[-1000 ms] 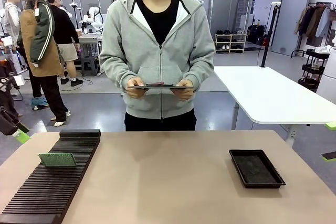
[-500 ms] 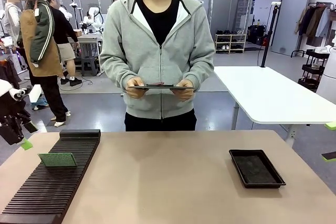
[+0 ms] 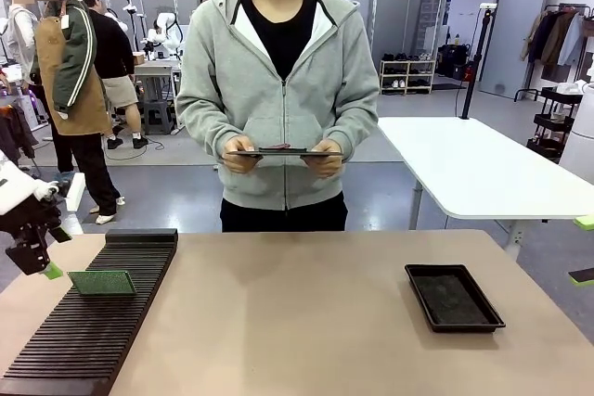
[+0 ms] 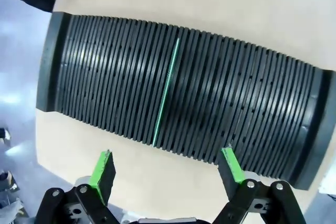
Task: Inspect the PCB.
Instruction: Pick up the Blank PCB and present it to the human.
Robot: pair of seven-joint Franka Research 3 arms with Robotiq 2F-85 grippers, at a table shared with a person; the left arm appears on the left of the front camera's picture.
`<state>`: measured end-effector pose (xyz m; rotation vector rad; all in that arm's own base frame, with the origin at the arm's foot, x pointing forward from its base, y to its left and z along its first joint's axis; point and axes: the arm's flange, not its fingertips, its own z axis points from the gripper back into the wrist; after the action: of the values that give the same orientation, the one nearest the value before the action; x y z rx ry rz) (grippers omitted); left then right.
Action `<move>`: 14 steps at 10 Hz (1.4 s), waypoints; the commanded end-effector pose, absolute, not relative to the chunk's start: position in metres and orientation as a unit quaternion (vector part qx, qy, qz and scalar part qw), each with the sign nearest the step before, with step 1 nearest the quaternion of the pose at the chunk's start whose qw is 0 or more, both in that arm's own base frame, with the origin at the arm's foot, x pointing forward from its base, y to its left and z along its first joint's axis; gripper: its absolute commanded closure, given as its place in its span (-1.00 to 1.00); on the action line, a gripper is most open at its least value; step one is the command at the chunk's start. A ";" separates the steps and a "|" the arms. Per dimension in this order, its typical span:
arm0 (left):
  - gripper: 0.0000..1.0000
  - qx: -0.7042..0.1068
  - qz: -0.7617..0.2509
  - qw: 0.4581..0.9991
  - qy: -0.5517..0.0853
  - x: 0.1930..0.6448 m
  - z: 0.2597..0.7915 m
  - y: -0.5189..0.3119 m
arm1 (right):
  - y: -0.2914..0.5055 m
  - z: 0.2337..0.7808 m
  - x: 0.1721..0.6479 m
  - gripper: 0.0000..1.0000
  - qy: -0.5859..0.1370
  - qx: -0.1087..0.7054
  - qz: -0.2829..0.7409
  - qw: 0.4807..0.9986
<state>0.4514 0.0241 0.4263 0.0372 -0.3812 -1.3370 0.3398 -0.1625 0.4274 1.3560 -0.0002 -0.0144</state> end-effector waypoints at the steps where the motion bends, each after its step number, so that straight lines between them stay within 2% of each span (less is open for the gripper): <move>1: -1.00 0.029 -0.617 0.767 -0.176 0.447 0.416 0.025 | -0.163 0.429 0.341 -1.00 0.001 0.627 -0.009 0.779; 2: -1.00 0.023 -0.609 0.776 -0.162 0.445 0.416 0.027 | -0.163 0.429 0.341 -1.00 0.001 0.627 -0.009 0.779; 7: -1.00 0.016 -0.615 0.769 -0.172 0.447 0.417 0.024 | -0.163 0.429 0.341 -1.00 0.001 0.627 -0.009 0.779; 8: -1.00 0.011 -0.651 0.736 -0.186 0.449 0.419 0.022 | -0.163 0.429 0.341 -1.00 0.001 0.627 -0.009 0.779; 14: -1.00 0.040 -0.671 0.727 -0.143 0.477 0.401 0.015 | -0.163 0.429 0.341 -1.00 0.001 0.627 -0.009 0.779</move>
<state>0.4672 0.0125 0.4026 0.0549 -0.3187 -1.4503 0.3398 -0.1624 0.4274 1.3559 -0.0001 -0.0144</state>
